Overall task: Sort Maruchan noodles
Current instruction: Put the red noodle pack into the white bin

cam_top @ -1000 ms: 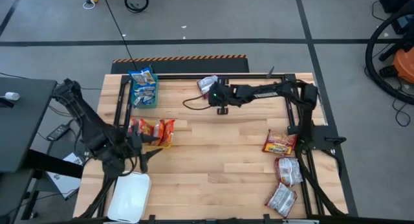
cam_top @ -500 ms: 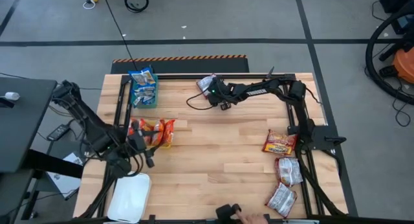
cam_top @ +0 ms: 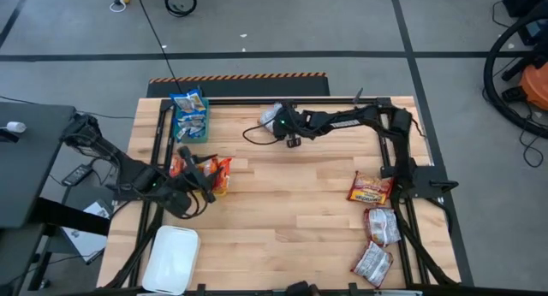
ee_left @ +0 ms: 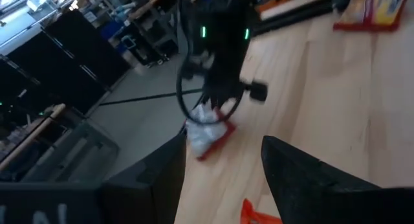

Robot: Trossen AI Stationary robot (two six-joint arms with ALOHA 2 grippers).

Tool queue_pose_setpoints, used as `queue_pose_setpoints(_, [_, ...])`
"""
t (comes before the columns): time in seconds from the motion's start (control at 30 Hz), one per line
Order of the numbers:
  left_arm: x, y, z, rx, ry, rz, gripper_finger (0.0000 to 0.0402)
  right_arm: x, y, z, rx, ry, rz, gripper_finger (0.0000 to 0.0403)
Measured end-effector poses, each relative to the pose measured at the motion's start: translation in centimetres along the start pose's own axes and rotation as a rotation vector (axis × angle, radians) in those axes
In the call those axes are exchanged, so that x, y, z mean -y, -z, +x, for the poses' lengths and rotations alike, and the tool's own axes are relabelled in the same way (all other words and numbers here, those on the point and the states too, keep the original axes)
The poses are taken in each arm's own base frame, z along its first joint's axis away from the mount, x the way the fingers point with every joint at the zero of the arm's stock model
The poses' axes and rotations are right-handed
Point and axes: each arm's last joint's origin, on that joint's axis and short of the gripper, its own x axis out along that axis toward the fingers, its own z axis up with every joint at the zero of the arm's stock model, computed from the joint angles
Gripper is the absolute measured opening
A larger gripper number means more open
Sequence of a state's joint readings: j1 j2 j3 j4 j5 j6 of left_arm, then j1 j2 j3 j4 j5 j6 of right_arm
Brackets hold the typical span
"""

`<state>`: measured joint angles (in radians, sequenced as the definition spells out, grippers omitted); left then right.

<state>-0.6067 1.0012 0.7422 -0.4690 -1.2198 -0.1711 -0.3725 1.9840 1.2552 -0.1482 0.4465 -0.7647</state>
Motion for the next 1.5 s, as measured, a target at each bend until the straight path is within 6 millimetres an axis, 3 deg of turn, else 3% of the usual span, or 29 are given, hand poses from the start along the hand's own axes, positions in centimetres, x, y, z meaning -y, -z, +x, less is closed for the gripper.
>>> queue_pose_setpoints(0.2, [-0.1, 0.1, 1.6, -0.063, 0.037, 0.139, 0.0244, 0.4, -1.4, -7.4, 0.07, -0.082, 0.238, 0.0013])
queue_pose_setpoints(0.37, [1.9, 0.2, 5.0, -0.115, 0.116, 0.292, 0.0285, 0.8, -1.6, -13.0, 0.185, -0.302, 0.566, 0.0012])
queue_pose_setpoints(0.5, [4.3, -0.4, 8.8, -0.056, 0.198, 0.181, 0.0303, 0.4, -2.2, -16.1, 0.251, -0.403, 0.679, 0.0016])
queue_pose_setpoints(0.6, [6.2, 0.4, 11.1, -0.065, 0.234, 0.112, 0.0306, -0.3, -2.5, -17.8, 0.264, -0.437, 0.705, 0.0014])
queue_pose_setpoints(0.77, [8.3, 2.0, 12.7, -0.103, 0.081, 0.175, 0.0295, -2.0, -2.8, -19.1, 0.217, -0.48, 0.734, 0.0014])
queue_pose_setpoints(0.97, [9.8, 1.3, 13.9, 0.027, 0.104, 0.05, 0.0294, -3.2, -3.4, -19.3, 0.208, -0.486, 0.728, 0.0014])
queue_pose_setpoints(1.27, [8.8, 1.6, 16.3, 0.054, 0.066, -0.005, 0.0293, -3.6, -3.7, -19.9, 0.223, -0.467, 0.73, 0.0014])
queue_pose_setpoints(1.5, [8.3, 1.5, 17.2, 0.108, 0.192, 0.06, 0.0281, -3.7, -4.4, -20.3, 0.286, -0.443, 0.738, 0.0015])
